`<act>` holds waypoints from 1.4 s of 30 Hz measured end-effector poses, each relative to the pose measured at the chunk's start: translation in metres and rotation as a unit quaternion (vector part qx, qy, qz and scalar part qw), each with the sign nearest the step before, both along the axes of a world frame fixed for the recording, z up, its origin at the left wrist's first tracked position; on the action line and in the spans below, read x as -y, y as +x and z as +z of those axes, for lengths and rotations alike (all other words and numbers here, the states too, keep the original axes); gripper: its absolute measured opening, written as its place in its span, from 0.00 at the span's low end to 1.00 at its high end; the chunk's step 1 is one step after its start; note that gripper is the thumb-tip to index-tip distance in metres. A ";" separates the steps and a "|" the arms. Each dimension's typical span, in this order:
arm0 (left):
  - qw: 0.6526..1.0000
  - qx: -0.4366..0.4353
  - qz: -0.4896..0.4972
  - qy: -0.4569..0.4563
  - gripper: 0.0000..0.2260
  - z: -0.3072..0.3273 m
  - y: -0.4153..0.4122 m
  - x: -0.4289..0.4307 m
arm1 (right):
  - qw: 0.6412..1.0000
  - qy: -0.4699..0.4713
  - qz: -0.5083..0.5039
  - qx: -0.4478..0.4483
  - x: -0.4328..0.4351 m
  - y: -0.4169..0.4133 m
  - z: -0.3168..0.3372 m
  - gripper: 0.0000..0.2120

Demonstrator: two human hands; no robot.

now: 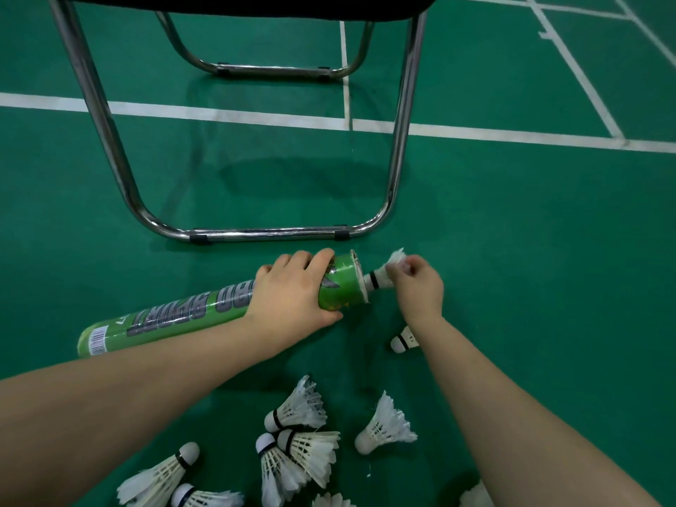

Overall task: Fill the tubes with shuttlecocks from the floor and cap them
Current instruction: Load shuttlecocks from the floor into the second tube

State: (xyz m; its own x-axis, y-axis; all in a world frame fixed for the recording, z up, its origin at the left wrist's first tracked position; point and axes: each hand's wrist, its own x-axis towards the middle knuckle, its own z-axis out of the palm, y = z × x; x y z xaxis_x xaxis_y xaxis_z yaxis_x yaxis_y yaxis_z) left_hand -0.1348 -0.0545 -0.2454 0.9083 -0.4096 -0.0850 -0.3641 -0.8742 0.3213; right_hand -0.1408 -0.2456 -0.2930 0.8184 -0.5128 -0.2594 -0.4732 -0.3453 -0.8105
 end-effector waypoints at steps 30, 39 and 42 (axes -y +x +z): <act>0.995 0.031 0.079 -0.051 0.39 0.028 -0.008 -0.011 | 0.900 0.204 0.379 -0.072 -0.062 -0.002 0.093 0.16; 0.997 0.037 0.062 -0.030 0.39 0.032 -0.006 0.000 | 0.966 0.206 0.057 0.148 -0.032 -0.004 0.086 0.18; 0.999 0.030 0.039 -0.012 0.39 0.027 -0.014 0.003 | 0.987 0.131 0.009 0.094 -0.001 -0.014 0.068 0.14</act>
